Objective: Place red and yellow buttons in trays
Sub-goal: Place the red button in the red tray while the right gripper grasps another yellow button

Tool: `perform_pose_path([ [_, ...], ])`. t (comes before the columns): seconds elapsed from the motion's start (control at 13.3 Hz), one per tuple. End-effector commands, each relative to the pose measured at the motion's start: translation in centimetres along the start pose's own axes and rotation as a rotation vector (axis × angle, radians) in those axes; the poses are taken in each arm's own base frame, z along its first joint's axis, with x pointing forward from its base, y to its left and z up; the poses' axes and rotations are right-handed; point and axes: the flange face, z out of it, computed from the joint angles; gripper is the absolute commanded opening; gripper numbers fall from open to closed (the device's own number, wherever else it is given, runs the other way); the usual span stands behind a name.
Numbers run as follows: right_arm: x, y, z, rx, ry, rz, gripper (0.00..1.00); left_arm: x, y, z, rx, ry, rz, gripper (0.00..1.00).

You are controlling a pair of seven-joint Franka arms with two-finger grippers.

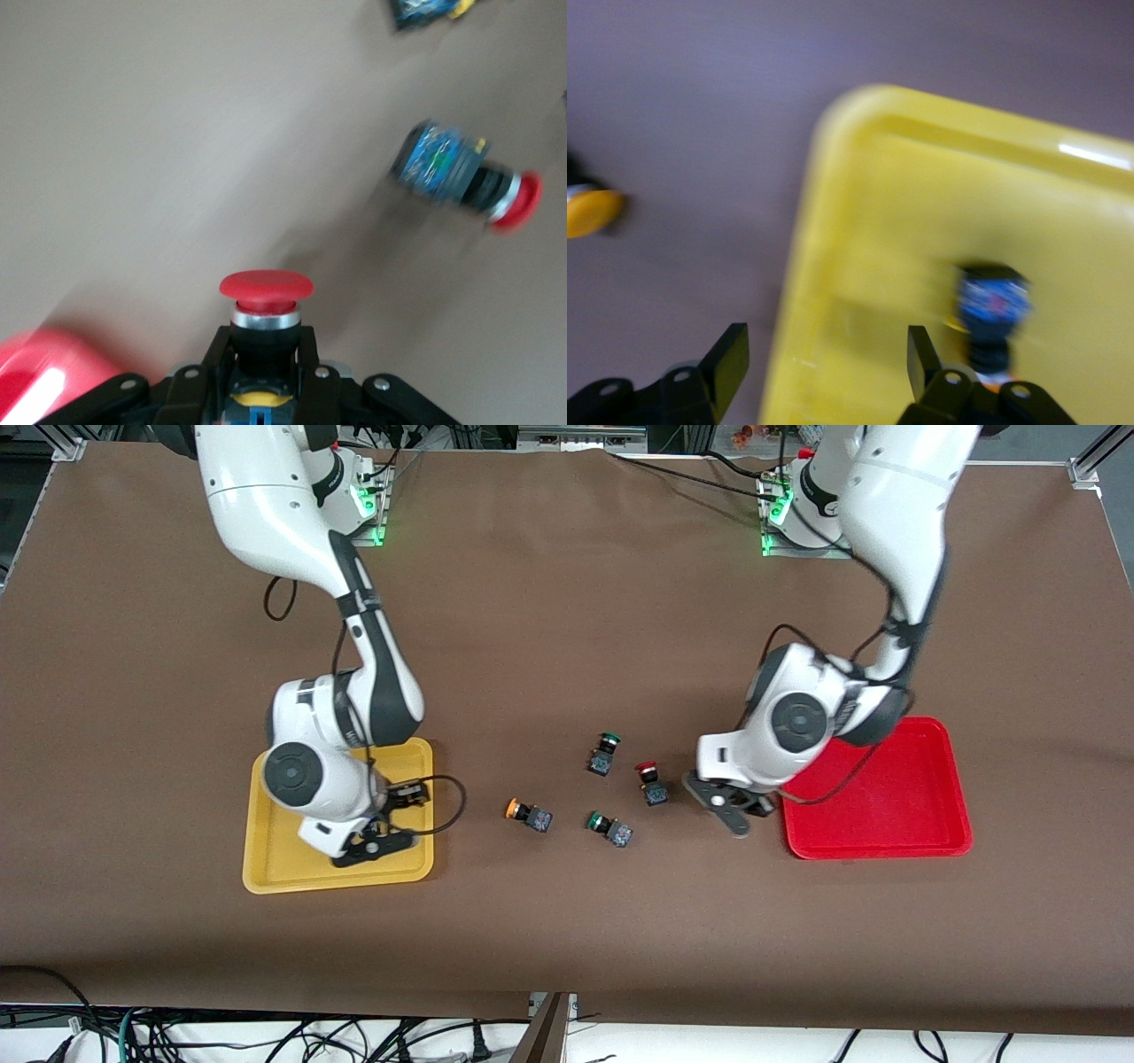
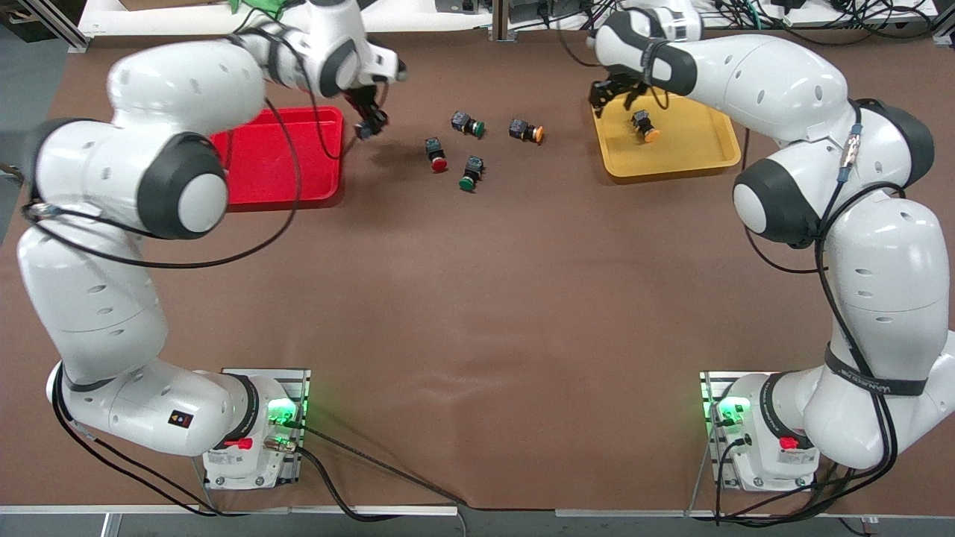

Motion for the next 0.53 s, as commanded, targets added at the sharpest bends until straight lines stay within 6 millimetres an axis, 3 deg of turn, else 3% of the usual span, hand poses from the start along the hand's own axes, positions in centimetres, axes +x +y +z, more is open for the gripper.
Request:
perform_pose_path([
  [0.0,1.9,-6.2,-0.9,-0.044,0.086,-0.208,0.9,-5.8,-5.5,-3.4,-0.003,-0.087,-0.065,0.1],
  [0.08,2.5,-8.5,-1.0,-0.045,0.153,-0.28,0.99,-7.5,-7.8,-3.0,0.013,-0.111,-0.074,0.1],
  [0.23,3.2,-11.4,0.7,-0.057,0.254,-0.357,0.99,-11.0,-12.0,-1.2,-0.014,-0.124,-0.127,0.1],
  [0.45,3.0,-15.1,4.5,-0.015,0.305,-0.381,0.99,-11.3,-11.9,3.7,-0.024,-0.113,-0.129,0.14],
])
